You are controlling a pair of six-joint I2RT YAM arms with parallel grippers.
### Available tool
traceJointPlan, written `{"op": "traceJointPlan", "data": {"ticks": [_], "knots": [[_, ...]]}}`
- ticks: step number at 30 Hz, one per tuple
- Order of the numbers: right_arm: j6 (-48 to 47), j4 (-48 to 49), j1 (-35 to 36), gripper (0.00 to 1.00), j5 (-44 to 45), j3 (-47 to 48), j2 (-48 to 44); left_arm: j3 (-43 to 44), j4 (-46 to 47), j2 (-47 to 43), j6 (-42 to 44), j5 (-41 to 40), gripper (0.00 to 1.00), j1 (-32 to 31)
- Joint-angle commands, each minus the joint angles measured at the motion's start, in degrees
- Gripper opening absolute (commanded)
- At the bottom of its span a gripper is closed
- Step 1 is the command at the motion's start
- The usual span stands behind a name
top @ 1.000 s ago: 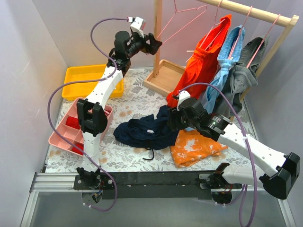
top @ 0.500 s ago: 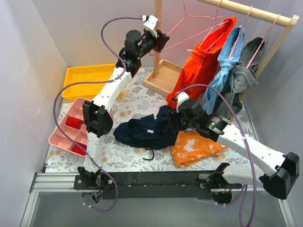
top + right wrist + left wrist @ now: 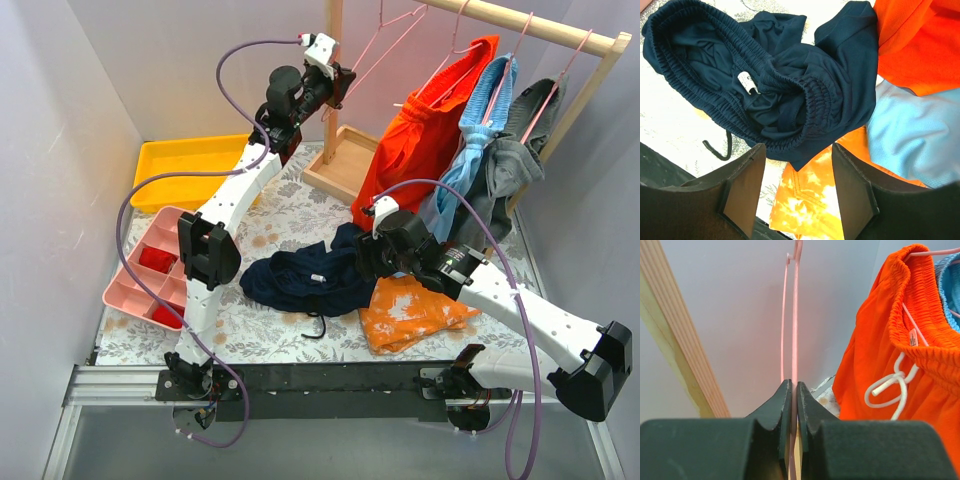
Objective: Place the shorts on the hanger
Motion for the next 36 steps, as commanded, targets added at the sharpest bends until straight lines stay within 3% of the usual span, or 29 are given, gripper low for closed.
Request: {"op": "traceJointPlan", "data": {"ticks": [1, 28, 33, 36], "knots": [[-0.2, 0.6, 0.2, 0.63, 0.5, 0.7, -0.5, -2.5, 3.0, -6.1, 0.6, -4.4, 0.0, -0.4], [0.3, -0.2, 0.1, 0.64, 2.7, 1.2, 0.2, -8.3, 9.5, -12.7, -1.9, -3.7, 0.0, 0.3], [0.4, 0.1, 0.1, 0.64, 2.9, 1.7, 0.6, -6.8, 7.4, -12.5, -2.3, -2.4, 0.0, 0.8], [0.5, 0.0, 0.1, 0.64, 3.1, 2.2, 0.7, -10.4, 5.3, -15.5, -1.9, -2.1, 0.0, 1.2]]}}
